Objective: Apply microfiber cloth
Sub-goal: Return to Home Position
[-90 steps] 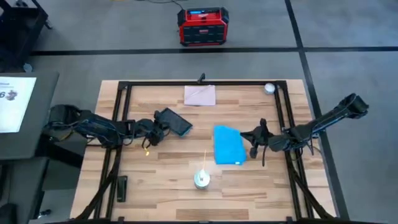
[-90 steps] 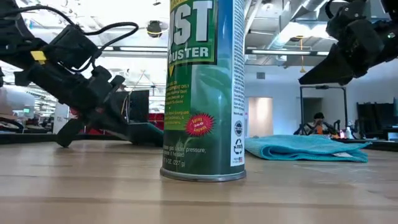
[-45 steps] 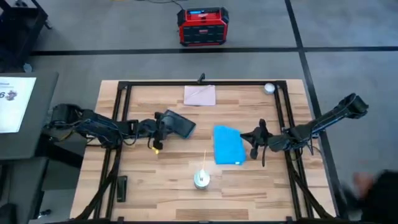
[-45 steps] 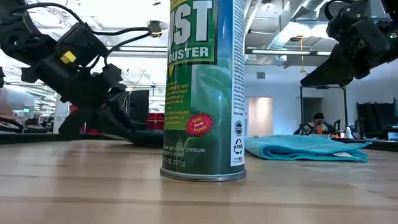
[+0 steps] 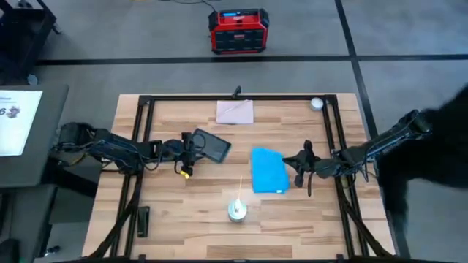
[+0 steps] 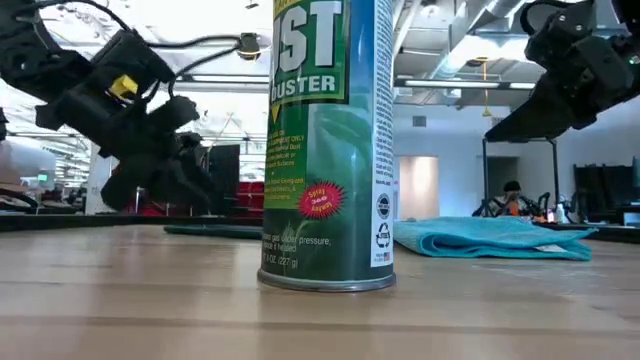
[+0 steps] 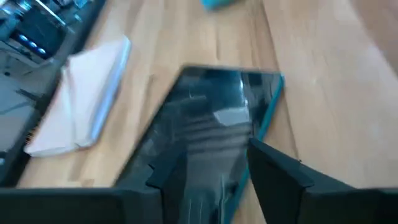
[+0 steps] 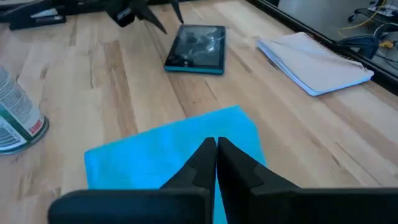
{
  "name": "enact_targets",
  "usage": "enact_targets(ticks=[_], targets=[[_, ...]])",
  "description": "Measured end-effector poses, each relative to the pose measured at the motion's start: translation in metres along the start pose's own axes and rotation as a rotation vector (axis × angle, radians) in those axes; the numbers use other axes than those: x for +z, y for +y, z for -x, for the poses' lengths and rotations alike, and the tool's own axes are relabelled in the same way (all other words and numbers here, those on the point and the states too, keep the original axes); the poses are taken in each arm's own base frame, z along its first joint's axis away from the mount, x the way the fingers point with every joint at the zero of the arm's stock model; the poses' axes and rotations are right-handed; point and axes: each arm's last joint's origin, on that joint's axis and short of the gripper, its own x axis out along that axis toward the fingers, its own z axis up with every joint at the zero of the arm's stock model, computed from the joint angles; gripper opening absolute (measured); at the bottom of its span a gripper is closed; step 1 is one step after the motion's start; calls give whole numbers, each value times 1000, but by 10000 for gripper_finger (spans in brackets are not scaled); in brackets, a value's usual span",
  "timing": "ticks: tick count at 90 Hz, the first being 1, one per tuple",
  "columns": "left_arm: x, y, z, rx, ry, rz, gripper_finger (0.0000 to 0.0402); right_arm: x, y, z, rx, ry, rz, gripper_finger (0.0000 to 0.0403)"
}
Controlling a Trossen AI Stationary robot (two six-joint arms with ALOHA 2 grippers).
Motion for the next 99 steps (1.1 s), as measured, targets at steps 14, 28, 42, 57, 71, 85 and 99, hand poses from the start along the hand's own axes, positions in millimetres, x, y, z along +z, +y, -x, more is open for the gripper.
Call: enact_targets(ticks=[14, 28, 42, 57, 71, 85, 99], targets=[[12, 9, 28, -33, -113, 53, 76, 7, -1, 13, 49, -58, 33, 0], [20, 18, 69, -85, -299, 129, 30, 12, -11, 33, 36, -126, 61, 0], [19, 22, 110, -198, -520, 216, 4, 11, -21, 54, 40, -178, 52, 0], [10, 23, 140, -200, -676, 277, 1, 12, -31, 72, 54, -254, 72, 0], [12, 24, 138, -193, -645, 286, 0, 11, -38, 81, 108, -341, 70, 0], [1, 21, 125, -77, -569, 397, 0, -6, -41, 78, 132, -426, 49, 0], [-6, 20, 115, 56, -643, 515, 0, -22, -35, 67, 132, -456, 47, 0]])
